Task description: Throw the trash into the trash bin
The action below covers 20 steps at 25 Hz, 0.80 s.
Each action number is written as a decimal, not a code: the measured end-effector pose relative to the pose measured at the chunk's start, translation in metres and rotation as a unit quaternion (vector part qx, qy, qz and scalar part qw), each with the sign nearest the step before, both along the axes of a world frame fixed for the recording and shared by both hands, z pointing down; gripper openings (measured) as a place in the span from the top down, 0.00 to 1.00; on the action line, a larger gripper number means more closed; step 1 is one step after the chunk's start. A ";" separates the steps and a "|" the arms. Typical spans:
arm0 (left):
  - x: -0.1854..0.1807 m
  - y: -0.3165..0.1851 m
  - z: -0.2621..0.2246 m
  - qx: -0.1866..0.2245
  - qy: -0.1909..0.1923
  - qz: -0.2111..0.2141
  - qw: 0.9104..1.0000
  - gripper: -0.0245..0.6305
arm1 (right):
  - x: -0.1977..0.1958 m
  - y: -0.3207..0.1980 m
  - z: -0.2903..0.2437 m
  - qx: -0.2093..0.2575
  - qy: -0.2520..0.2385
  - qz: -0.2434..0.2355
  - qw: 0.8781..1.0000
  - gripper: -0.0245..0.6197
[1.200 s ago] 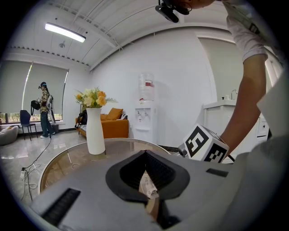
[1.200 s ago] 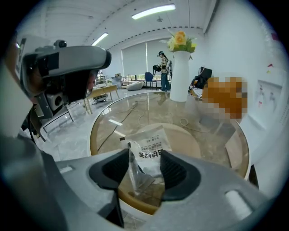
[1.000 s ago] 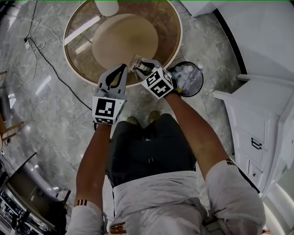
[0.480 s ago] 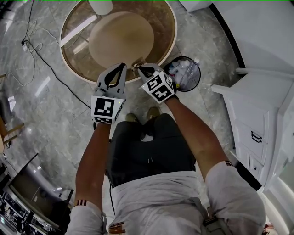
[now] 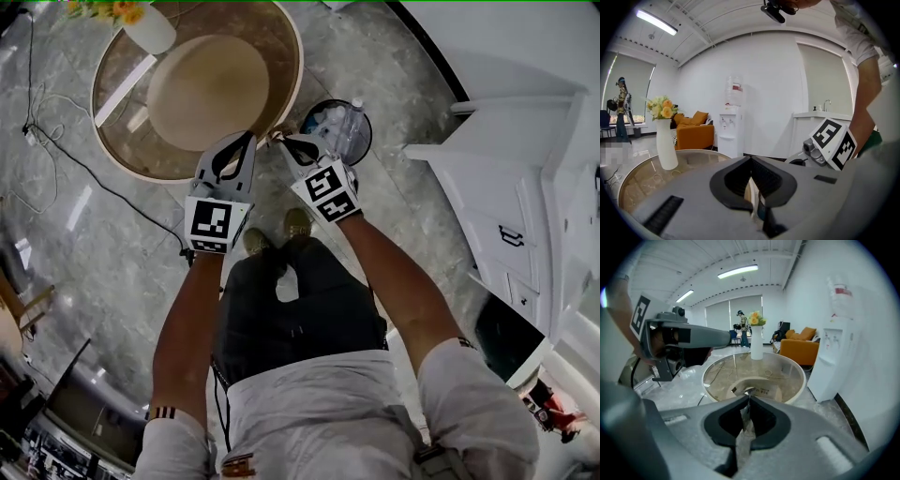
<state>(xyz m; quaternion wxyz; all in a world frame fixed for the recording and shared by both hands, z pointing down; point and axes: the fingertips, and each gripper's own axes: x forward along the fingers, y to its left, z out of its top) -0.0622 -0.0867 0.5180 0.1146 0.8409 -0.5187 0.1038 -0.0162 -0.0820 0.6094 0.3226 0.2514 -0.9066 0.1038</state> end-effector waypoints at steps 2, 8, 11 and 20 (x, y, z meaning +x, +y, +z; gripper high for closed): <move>0.022 -0.005 -0.006 -0.001 0.006 0.016 1.000 0.96 | 0.024 -0.001 -0.007 0.002 0.000 0.019 1.000 0.96; 0.070 -0.019 -0.010 0.014 0.007 0.050 0.999 0.96 | 0.091 -0.011 0.002 -0.008 0.017 0.070 0.997 0.96; 0.090 -0.025 -0.003 0.017 0.004 0.065 0.998 0.96 | 0.117 -0.020 0.021 -0.014 0.031 0.088 0.996 0.96; 0.110 -0.038 0.032 0.016 -0.009 0.076 0.997 0.96 | 0.153 -0.037 0.099 -0.048 0.076 0.091 0.992 0.95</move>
